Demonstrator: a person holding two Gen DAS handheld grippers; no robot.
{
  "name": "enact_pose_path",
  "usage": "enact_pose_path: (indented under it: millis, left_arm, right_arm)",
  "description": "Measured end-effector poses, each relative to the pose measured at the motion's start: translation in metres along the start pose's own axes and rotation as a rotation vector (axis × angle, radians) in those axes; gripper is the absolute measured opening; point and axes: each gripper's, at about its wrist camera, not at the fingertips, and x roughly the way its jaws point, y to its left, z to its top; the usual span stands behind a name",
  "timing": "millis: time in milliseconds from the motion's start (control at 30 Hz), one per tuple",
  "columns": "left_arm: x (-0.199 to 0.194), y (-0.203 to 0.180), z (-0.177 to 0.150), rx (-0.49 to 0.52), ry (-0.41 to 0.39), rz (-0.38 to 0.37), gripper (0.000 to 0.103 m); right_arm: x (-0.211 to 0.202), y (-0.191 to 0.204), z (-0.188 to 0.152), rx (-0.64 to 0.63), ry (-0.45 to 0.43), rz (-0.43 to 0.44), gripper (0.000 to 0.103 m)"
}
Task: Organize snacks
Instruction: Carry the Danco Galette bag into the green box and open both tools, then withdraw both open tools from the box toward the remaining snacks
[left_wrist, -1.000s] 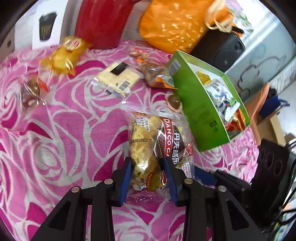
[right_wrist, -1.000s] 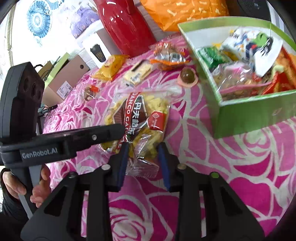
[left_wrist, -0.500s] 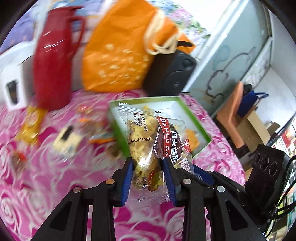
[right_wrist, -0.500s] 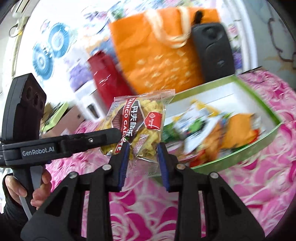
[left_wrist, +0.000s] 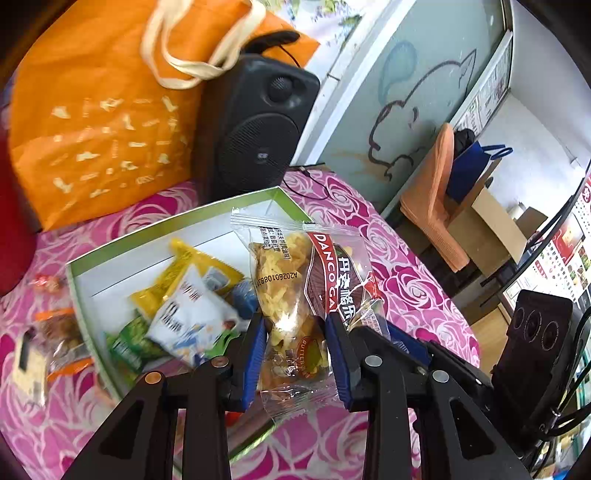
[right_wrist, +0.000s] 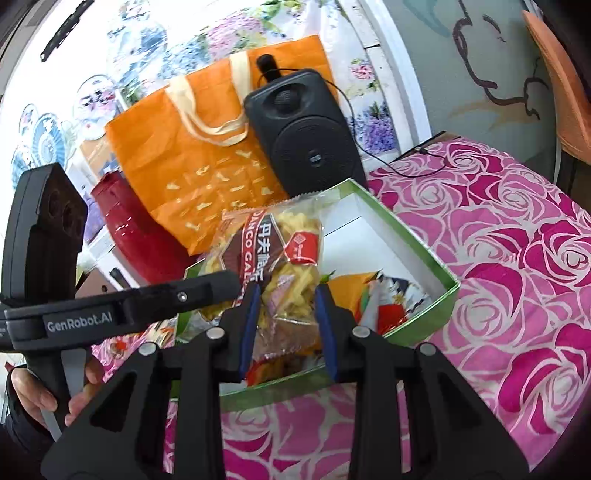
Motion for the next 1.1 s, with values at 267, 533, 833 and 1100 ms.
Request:
enact_pose_path:
  millis: [267, 533, 833, 1100]
  left_arm:
    - [0.031, 0.003, 0.010, 0.035, 0.020, 0.097, 0.051]
    - [0.012, 0.029, 0.005, -0.063, -0.045, 0.168, 0.087]
    - [-0.020, 0.024, -0.006, -0.063, -0.066, 0.180, 0.087]
    - [-0.069, 0.018, -0.031, -0.078, -0.105, 0.184, 0.087]
  right_arm:
    - [0.023, -0.018, 0.001, -0.048, -0.034, -0.089, 0.059]
    - [0.015, -0.017, -0.009, -0.086, -0.064, -0.154, 0.085]
    - [-0.006, 0.012, -0.008, -0.107, -0.080, -0.121, 0.093]
    - [-0.029, 0.054, -0.019, -0.142, -0.067, -0.040, 0.096]
